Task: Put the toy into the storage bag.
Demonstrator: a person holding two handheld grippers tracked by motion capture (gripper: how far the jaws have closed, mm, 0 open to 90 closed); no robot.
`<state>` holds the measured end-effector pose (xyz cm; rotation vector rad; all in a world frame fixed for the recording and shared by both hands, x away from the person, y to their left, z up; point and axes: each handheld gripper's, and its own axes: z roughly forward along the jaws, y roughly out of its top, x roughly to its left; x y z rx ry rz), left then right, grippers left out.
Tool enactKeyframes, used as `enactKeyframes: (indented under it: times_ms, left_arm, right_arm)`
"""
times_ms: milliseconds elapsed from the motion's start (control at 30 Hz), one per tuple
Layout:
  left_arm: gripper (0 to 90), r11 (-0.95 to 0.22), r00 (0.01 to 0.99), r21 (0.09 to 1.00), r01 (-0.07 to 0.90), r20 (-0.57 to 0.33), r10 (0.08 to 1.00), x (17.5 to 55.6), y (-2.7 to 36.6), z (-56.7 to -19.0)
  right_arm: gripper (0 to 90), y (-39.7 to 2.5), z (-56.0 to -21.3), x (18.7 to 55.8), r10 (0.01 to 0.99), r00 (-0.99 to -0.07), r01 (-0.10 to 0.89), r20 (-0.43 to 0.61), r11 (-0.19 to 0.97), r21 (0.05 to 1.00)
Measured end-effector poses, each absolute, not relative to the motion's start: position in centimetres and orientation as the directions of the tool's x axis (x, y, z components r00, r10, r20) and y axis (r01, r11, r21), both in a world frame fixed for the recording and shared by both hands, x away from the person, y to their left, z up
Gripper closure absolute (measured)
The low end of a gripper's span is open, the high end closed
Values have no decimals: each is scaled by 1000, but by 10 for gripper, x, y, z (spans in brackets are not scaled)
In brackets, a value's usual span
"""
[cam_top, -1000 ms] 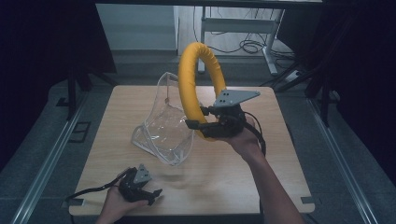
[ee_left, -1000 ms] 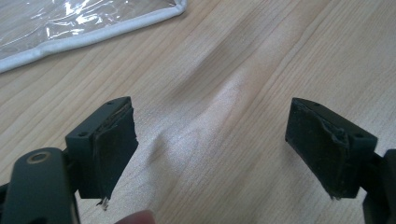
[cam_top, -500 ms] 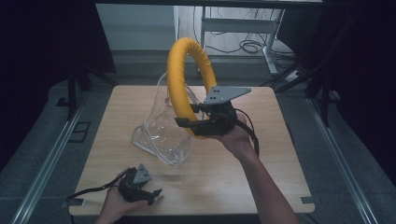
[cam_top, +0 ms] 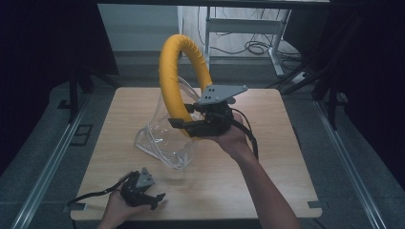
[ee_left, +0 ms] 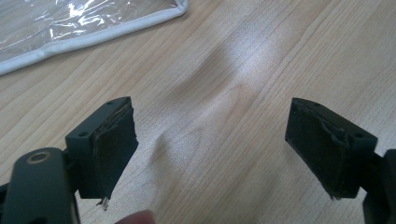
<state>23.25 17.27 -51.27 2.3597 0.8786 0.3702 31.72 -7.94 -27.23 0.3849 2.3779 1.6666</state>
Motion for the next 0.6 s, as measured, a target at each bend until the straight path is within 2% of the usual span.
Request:
enactKeyframes:
  times_ms: [600]
  left_arm:
    - [162, -604, 741, 618, 503, 50, 669, 232, 173, -512]
  right_arm:
    - [499, -59, -270, 319, 301, -953, 71, -29, 316, 946]
